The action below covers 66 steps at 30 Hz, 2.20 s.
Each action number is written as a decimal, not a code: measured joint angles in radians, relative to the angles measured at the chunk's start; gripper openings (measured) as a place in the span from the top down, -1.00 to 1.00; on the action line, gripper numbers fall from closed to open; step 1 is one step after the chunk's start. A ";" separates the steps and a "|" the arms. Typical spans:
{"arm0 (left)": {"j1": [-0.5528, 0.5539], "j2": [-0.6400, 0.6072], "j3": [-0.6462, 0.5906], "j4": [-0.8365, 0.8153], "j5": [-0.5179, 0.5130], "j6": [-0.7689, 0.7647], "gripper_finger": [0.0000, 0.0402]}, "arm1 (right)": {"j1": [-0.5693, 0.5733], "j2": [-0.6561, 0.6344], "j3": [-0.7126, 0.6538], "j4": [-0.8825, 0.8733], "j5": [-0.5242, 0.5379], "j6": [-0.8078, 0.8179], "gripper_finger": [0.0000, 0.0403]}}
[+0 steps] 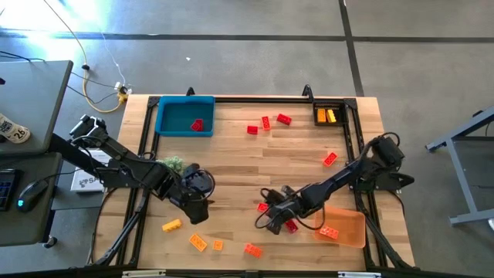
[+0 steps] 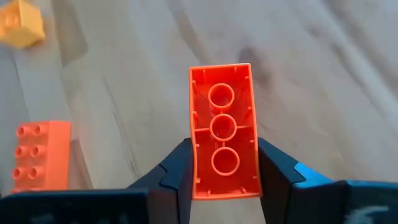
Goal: Sort & place blocks by color
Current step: Put the orange game piece into the orange bin
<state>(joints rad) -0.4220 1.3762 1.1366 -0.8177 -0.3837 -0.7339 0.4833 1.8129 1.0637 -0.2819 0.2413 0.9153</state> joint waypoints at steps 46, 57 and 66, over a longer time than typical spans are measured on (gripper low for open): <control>0.121 0.000 0.000 0.003 -0.010 0.038 -0.08 | 0.621 -0.336 0.001 -0.866 -0.011 0.992 0.46; 0.121 0.000 0.000 0.006 -0.010 -0.015 -0.08 | 0.640 -0.202 0.001 -0.868 -0.149 0.971 0.46; 0.112 0.000 0.000 0.006 0.129 -0.014 -0.08 | 0.636 -0.193 0.001 -0.867 -0.173 0.970 -0.07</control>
<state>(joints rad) -0.3096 1.3760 1.1366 -0.8112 -0.2551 -0.7484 1.1194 1.6196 1.0649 -1.1484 0.0685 1.8851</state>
